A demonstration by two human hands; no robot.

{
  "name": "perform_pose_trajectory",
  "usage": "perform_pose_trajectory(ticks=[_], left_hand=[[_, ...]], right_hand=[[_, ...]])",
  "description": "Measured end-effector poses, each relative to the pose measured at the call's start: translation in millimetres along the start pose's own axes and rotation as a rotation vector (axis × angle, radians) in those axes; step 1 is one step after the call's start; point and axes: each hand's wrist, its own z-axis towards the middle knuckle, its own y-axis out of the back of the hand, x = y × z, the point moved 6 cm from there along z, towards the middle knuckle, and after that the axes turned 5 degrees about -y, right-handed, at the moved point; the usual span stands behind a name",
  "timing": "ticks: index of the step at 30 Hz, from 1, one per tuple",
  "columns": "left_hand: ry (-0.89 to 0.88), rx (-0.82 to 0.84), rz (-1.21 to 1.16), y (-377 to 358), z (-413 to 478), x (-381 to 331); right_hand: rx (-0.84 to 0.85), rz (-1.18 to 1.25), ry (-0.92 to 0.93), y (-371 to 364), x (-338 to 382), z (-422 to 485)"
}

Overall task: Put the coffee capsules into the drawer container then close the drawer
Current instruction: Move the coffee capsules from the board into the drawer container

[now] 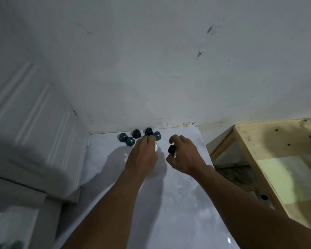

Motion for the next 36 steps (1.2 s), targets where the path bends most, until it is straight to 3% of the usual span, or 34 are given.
perform_pose_trajectory(ticks=[10, 19, 27, 36], left_hand=[[-0.022, -0.070, 0.124, 46.6, -109.5, -43.3], [0.057, -0.090, 0.216, 100.6, -234.1, -28.6], [0.193, -0.165, 0.217, 160.8, -309.8, 29.7], [0.226, -0.132, 0.140, 222.2, -399.6, 165.1]], right_hand=[[0.001, 0.000, 0.060, 30.9, 34.6, -108.2], [0.016, 0.017, 0.233, 22.4, 109.7, -201.1], [0.037, 0.002, 0.338, -16.7, 206.3, -236.9], [0.019, 0.050, 0.356, -89.1, 357.0, -269.5]])
